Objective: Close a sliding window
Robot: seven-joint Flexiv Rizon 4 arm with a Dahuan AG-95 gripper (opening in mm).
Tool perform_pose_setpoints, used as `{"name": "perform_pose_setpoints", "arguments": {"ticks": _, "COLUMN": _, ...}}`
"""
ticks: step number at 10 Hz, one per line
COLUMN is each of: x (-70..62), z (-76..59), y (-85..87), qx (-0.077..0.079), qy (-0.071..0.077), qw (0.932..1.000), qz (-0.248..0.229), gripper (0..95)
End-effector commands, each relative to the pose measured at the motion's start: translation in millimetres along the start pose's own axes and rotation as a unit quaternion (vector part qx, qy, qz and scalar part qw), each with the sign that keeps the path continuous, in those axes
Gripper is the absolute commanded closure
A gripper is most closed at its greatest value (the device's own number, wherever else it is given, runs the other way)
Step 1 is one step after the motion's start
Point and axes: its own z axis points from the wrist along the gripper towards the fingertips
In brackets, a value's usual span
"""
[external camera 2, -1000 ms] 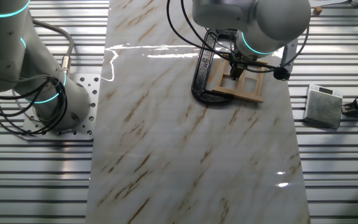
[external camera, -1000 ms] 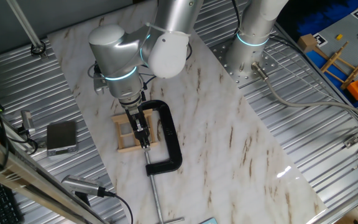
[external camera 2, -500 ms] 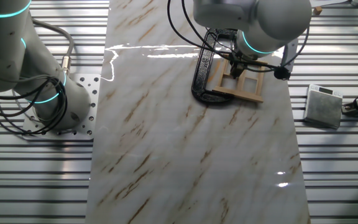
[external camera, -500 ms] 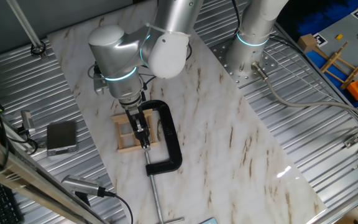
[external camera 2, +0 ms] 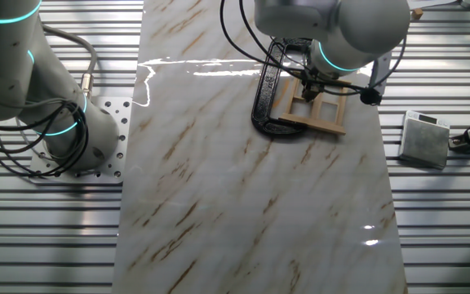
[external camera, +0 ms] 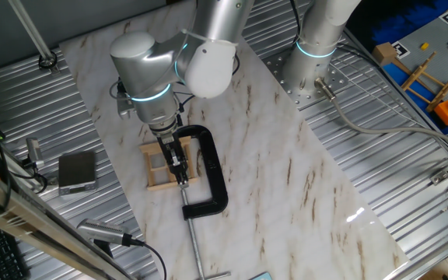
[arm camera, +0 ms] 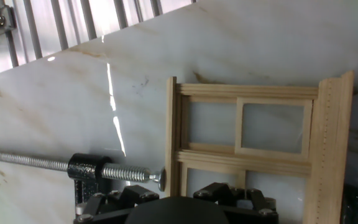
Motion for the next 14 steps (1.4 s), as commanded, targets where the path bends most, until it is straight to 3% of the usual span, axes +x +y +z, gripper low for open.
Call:
{"name": "perform_pose_setpoints", "arguments": {"ticks": 1, "x": 1.9, "z": -0.2, "y": -2.0, "qx": 0.000, "qy": -0.001, "qw": 1.0000, "qz": -0.001, "gripper": 19.0}}
{"name": "perform_pose_setpoints", "arguments": {"ticks": 14, "x": 10.7, "z": -14.4, "y": -32.0, "qx": 0.003, "qy": 0.007, "qw": 0.9997, "qz": -0.021, "gripper": 19.0}}
